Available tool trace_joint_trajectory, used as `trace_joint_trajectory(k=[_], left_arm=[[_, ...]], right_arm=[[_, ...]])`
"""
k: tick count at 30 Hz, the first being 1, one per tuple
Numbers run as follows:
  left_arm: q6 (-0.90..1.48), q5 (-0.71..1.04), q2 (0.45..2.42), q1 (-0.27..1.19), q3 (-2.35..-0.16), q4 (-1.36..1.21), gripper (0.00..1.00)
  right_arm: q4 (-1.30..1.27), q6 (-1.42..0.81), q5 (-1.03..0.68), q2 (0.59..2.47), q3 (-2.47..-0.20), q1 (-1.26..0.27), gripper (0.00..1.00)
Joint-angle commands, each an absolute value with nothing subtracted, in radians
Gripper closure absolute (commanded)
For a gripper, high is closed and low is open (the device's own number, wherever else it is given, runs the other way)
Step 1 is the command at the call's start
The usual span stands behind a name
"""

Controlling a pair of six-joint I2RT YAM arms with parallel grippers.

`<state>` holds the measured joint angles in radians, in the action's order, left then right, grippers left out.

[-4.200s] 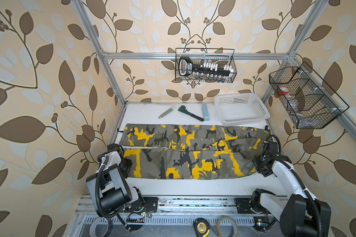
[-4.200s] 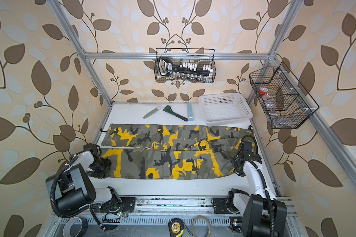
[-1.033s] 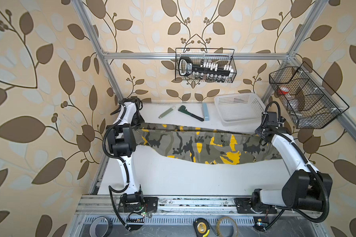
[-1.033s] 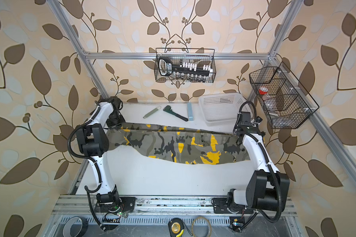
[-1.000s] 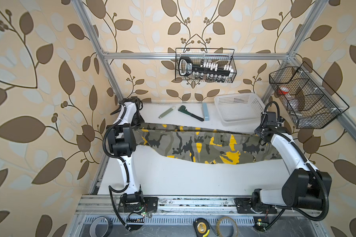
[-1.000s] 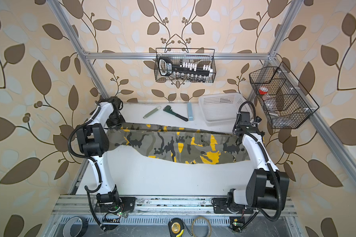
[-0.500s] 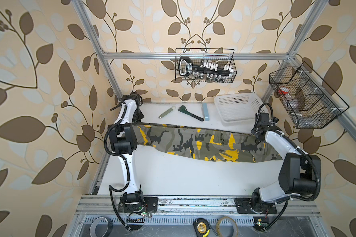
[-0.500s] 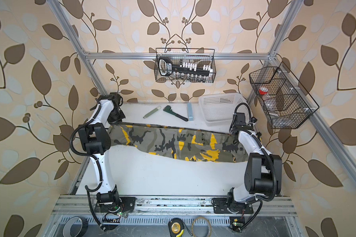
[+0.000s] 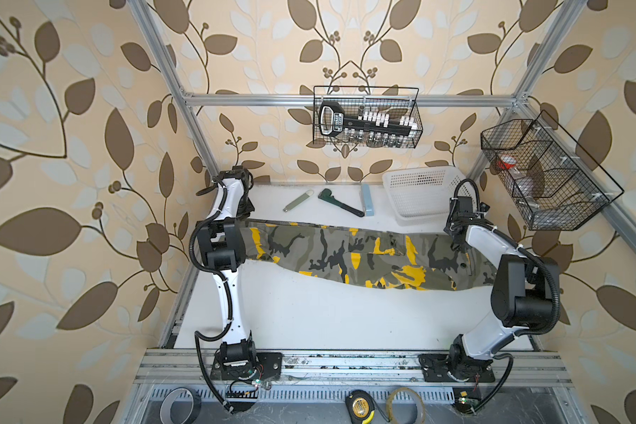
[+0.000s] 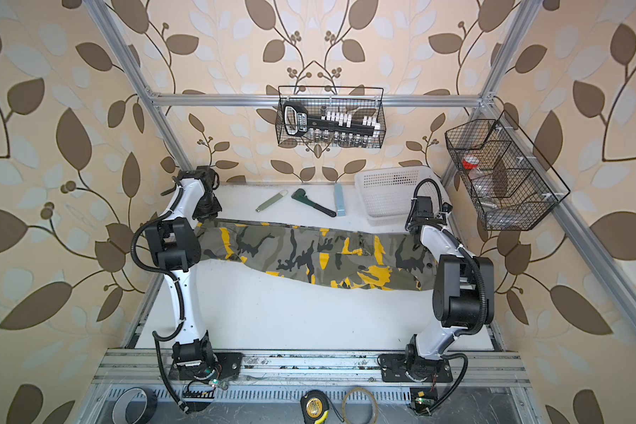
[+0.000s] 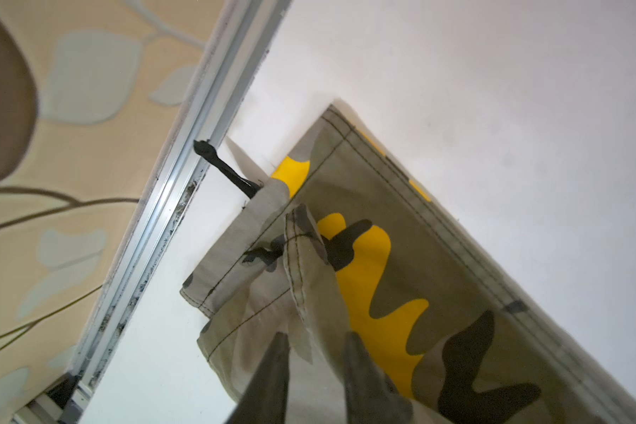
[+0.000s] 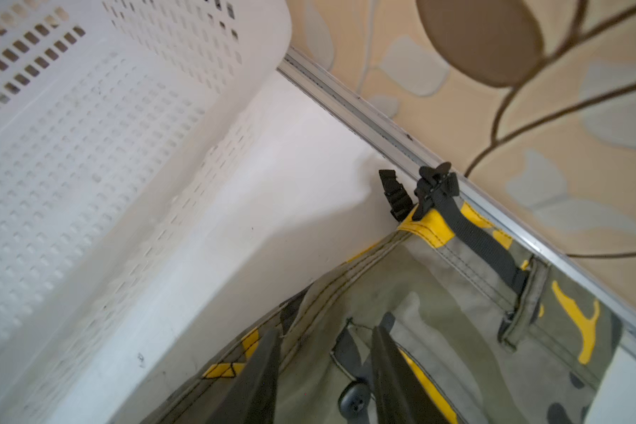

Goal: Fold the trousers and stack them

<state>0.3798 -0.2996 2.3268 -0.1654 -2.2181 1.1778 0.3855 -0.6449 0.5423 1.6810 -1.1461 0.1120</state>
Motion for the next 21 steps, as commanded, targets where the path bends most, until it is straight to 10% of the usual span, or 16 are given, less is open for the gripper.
trace_joint_trajectory(k=[1,9,21], left_arm=[[0.365,-0.342,2.270,-0.174,-2.273,1.195,0.56],[0.335,-0.362,2.123,-0.182,-2.158,1.211,0.34],[0.398,-0.058,1.896,-0.145,-1.678,1.099,0.37]], right_arm=[[0.391,-0.583,0.520,1.658,-1.186,0.096,0.51],[0.439,-0.454,0.290,1.480,-1.118,0.074,0.40],[0.346,-0.571,0.042,1.244,-0.718,-0.151,0.38]])
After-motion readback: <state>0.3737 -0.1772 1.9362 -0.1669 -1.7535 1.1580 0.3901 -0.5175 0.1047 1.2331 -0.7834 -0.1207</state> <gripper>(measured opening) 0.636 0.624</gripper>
